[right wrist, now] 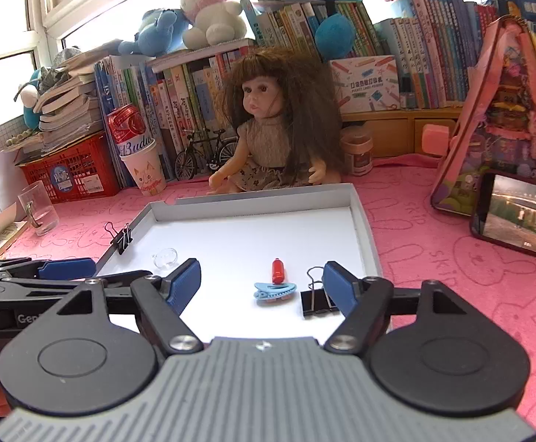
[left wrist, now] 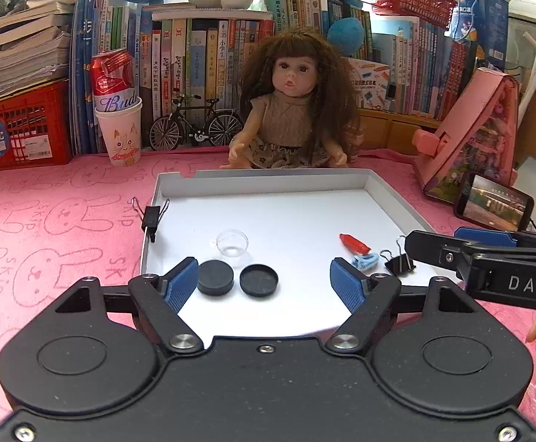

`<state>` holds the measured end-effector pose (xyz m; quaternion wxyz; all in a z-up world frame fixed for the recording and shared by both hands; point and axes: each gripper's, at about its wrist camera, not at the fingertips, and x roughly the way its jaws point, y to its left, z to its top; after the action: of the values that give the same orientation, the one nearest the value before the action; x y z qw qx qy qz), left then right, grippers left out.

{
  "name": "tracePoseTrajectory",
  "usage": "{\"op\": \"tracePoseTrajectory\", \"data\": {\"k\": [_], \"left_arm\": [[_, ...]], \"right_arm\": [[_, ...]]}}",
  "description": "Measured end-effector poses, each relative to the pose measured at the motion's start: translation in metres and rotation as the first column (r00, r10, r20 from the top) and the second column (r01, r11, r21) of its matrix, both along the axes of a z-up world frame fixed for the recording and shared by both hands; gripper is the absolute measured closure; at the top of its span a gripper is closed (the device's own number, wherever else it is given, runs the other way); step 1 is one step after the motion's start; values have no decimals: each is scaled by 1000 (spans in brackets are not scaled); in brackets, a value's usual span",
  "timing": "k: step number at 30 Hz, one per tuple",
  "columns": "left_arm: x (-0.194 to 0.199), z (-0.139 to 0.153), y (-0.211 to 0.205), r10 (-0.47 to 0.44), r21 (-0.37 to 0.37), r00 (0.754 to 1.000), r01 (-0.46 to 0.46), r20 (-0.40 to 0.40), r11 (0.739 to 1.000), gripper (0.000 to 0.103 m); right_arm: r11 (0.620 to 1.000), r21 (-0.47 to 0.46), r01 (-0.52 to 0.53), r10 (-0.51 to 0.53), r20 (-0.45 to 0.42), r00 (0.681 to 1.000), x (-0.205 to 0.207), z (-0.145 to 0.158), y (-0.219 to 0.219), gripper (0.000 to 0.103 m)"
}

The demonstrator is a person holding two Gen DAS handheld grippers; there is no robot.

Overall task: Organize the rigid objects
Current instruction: 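Move both tools back toward the remaining objects beside the tray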

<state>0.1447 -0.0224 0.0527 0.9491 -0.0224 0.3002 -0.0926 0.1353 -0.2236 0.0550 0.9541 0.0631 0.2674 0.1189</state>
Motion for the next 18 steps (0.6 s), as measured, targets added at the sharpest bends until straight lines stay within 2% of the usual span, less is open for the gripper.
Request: {"op": "tracePoseTrajectory", "data": {"k": [10, 18], "left_arm": [[-55, -4, 7, -29, -36, 999, 30, 22, 999, 25], [-92, -10, 1, -68, 8, 996, 67, 55, 998, 24]], "right_arm": [[1000, -25, 8, -7, 30, 1000, -38, -10, -8, 16], [995, -97, 0, 5, 51, 999, -64, -23, -5, 15]]}}
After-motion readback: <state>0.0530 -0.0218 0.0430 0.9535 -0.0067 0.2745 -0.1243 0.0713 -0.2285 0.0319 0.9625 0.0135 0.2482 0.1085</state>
